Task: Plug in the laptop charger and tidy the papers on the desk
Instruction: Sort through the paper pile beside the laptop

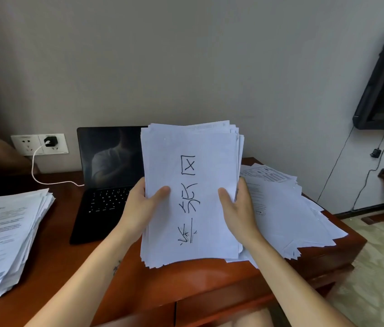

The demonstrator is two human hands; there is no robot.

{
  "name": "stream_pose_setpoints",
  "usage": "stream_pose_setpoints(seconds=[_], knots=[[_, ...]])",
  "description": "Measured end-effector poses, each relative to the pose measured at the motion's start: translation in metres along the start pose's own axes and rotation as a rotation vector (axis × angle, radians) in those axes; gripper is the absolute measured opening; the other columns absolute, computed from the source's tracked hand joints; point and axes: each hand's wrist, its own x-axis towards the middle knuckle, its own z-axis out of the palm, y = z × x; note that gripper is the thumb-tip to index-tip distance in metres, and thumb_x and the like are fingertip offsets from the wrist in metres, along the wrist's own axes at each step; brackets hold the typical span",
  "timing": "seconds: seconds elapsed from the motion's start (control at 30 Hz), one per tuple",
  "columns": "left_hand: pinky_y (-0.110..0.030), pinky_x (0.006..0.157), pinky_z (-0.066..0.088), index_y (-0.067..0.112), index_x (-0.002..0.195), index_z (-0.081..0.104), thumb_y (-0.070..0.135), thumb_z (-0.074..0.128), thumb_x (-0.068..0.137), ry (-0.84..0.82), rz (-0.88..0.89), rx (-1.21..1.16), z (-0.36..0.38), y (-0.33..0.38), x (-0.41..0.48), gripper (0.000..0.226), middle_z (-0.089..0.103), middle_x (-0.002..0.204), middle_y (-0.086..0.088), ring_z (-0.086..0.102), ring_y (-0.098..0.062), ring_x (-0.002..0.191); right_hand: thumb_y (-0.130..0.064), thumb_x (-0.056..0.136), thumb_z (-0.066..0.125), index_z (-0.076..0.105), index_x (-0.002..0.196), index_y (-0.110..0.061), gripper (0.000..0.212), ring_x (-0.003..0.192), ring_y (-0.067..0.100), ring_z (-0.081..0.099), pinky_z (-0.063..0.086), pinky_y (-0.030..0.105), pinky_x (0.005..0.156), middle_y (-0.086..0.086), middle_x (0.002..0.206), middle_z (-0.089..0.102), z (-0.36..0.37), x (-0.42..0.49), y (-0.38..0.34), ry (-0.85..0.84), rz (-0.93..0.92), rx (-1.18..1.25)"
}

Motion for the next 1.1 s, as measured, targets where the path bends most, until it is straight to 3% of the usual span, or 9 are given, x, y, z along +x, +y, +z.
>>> stream_pose_setpoints(seconds=[0.07,0.23,0.43,0.57,0.7,0.77,0.87,1.03,1.1], knots=[[-0.043,0.087,0.062,0.023,0.13,0.062,0.031,0.076,0.094,-0.085,-0.079,-0.04,-0.006,-0.003,0.0,0.04,0.077,0.116,0.003,0.077,-0.02,0.101,-0.01,0.1,0.056,0.057,0.12,-0.028,0.026,0.104,0.002,0.064,0.051,0.014,0.083,-0.015,0.112,0.068,-0.007,0.003,0.004,0.008,0.04,0.027],[-0.043,0.092,0.06,0.025,0.133,0.06,0.024,0.069,0.1,-0.342,-0.252,0.058,-0.008,-0.035,-0.001,0.035,0.077,0.121,0.001,0.076,-0.022,0.107,-0.008,0.097,0.058,0.061,0.113,-0.027,0.026,0.101,0.014,0.07,0.058,0.033,0.081,-0.005,0.11,0.072,-0.019,0.019,0.024,0.064,0.26,0.113],[-0.035,0.076,0.063,0.023,0.125,0.061,0.004,0.059,0.104,-0.172,-0.267,0.061,0.008,-0.068,0.006,0.029,0.079,0.11,0.0,0.078,-0.023,0.095,-0.014,0.099,0.062,0.069,0.113,-0.011,0.016,0.107,0.029,0.07,0.057,0.045,0.096,0.008,0.111,0.075,-0.032,0.03,0.059,-0.082,0.427,0.006],[-0.036,0.073,0.063,0.025,0.12,0.063,0.002,0.057,0.104,-0.072,-0.208,0.092,0.004,-0.076,0.015,0.028,0.08,0.106,0.002,0.079,-0.022,0.091,-0.001,0.101,0.052,0.068,0.114,-0.004,0.021,0.095,0.026,0.073,0.059,0.022,0.079,0.01,0.101,0.074,-0.054,0.029,0.068,0.0,0.406,0.004],[-0.042,0.084,0.061,0.031,0.112,0.065,0.003,0.06,0.102,0.067,-0.16,0.165,-0.003,-0.085,0.029,0.03,0.078,0.104,0.005,0.076,-0.019,0.095,-0.018,0.1,0.056,0.066,0.12,-0.017,0.022,0.114,0.025,0.061,0.051,0.037,0.099,0.002,0.116,0.069,-0.087,0.036,0.092,0.095,0.217,-0.591],[-0.041,0.088,0.058,0.035,0.111,0.065,0.005,0.062,0.101,0.117,-0.146,0.171,-0.003,-0.092,0.029,0.031,0.076,0.108,0.007,0.073,-0.018,0.1,-0.051,0.096,0.057,0.053,0.136,-0.015,0.054,0.126,0.032,0.048,0.043,0.046,0.105,0.007,0.13,0.061,-0.1,0.041,0.1,0.054,0.274,-0.95],[-0.033,0.084,0.055,0.035,0.115,0.063,0.008,0.063,0.101,0.156,-0.103,0.17,-0.002,-0.1,0.025,0.031,0.074,0.11,0.011,0.07,-0.012,0.103,-0.083,0.081,0.05,0.029,0.151,-0.011,0.103,0.132,0.035,0.039,0.034,0.05,0.11,0.013,0.143,0.046,-0.104,0.044,0.105,-0.072,0.433,-1.169],[-0.035,0.089,0.052,0.041,0.11,0.062,0.007,0.064,0.101,0.222,-0.056,0.153,-0.012,-0.102,0.021,0.035,0.072,0.109,0.015,0.068,-0.005,0.103,-0.074,0.072,0.073,0.019,0.151,-0.013,0.113,0.134,0.034,0.033,0.034,0.048,0.111,0.016,0.144,0.037,-0.102,0.058,0.108,-0.121,0.445,-1.063],[-0.035,0.088,0.051,0.045,0.106,0.061,0.008,0.064,0.101,0.239,-0.044,0.153,-0.017,-0.102,0.02,0.038,0.072,0.107,0.015,0.067,-0.005,0.102,-0.077,0.073,0.069,0.02,0.151,-0.014,0.111,0.136,0.035,0.029,0.031,0.049,0.113,0.016,0.145,0.033,-0.101,0.061,0.107,-0.154,0.498,-1.101]])
